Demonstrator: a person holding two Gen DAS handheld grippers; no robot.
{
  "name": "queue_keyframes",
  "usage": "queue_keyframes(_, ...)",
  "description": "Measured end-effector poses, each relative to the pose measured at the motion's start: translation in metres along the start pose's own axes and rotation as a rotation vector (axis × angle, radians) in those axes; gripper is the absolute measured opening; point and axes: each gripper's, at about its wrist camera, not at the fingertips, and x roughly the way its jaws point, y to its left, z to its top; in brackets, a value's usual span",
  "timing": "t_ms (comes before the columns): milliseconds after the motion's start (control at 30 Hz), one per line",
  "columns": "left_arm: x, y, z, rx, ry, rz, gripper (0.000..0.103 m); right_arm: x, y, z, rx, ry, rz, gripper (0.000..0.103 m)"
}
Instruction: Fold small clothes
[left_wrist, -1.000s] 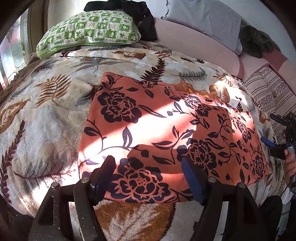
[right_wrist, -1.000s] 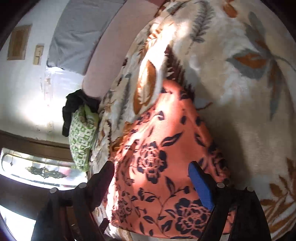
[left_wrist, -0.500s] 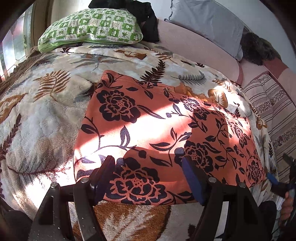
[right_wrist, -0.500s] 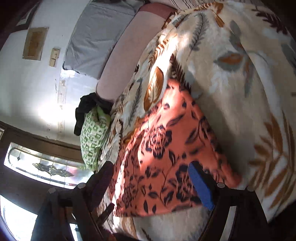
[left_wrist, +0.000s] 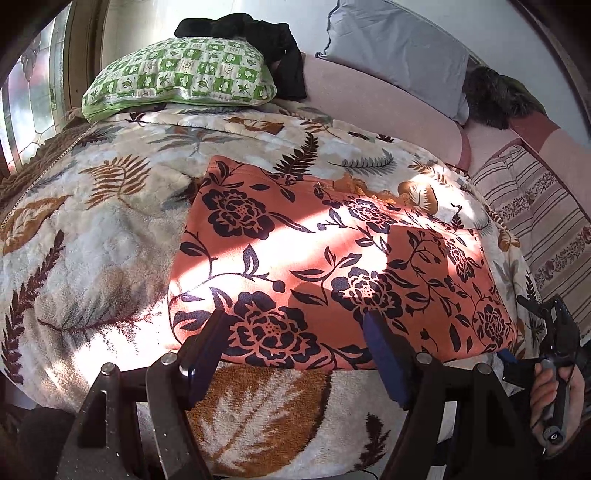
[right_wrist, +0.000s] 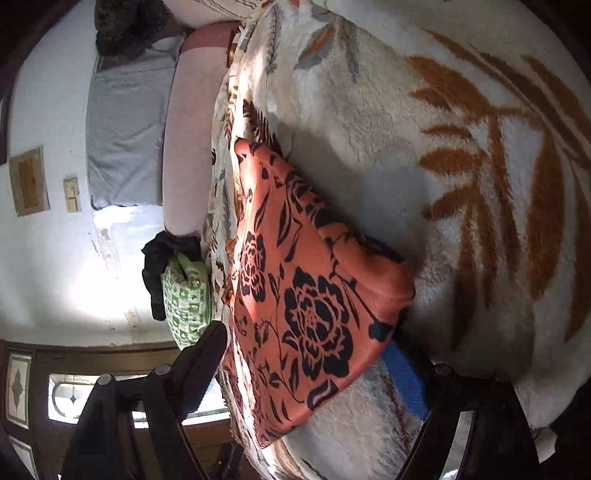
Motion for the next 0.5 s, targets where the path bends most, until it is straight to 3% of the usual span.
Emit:
queue_keyframes(100, 0.005, -0.004, 0.001, 0.016, 0.012, 0.008, 0.075, 0.003, 0.0, 0.009, 0.032, -0.034, 0.009, 0.085)
queue_keyframes(133, 0.008, -0.006, 0.002, 0.021, 0.021, 0.012, 0.075, 0.004, 0.003, 0.01, 0.008, -0.037, 0.01, 0.08)
queue_keyframes(200, 0.015, -0.01, 0.005, 0.031, 0.031, 0.013, 0.075, 0.015, 0.009, 0.013, -0.055, 0.009, -0.028, 0.027)
queue_keyframes(233, 0.017, -0.013, 0.007, 0.038, 0.03, 0.014, 0.075, 0.019, 0.01, 0.013, -0.072, 0.035, -0.05, 0.013)
queue_keyframes(400, 0.029, -0.03, 0.017, 0.094, 0.006, 0.029, 0.075, -0.005, 0.051, -0.003, -0.319, -0.045, -0.132, 0.012)
queue_keyframes(433, 0.037, -0.033, 0.019, 0.101, 0.022, 0.026, 0.075, -0.002, 0.046, -0.003, -0.339, -0.048, -0.184, 0.015)
queue_keyframes(467, 0.045, -0.037, 0.022, 0.105, 0.039, 0.026, 0.075, 0.007, 0.036, -0.001, -0.347, -0.017, -0.248, 0.025)
queue_keyframes(500, 0.052, -0.041, 0.025, 0.114, 0.05, 0.024, 0.075, 0.016, 0.021, 0.003, -0.302, 0.048, -0.264, 0.029)
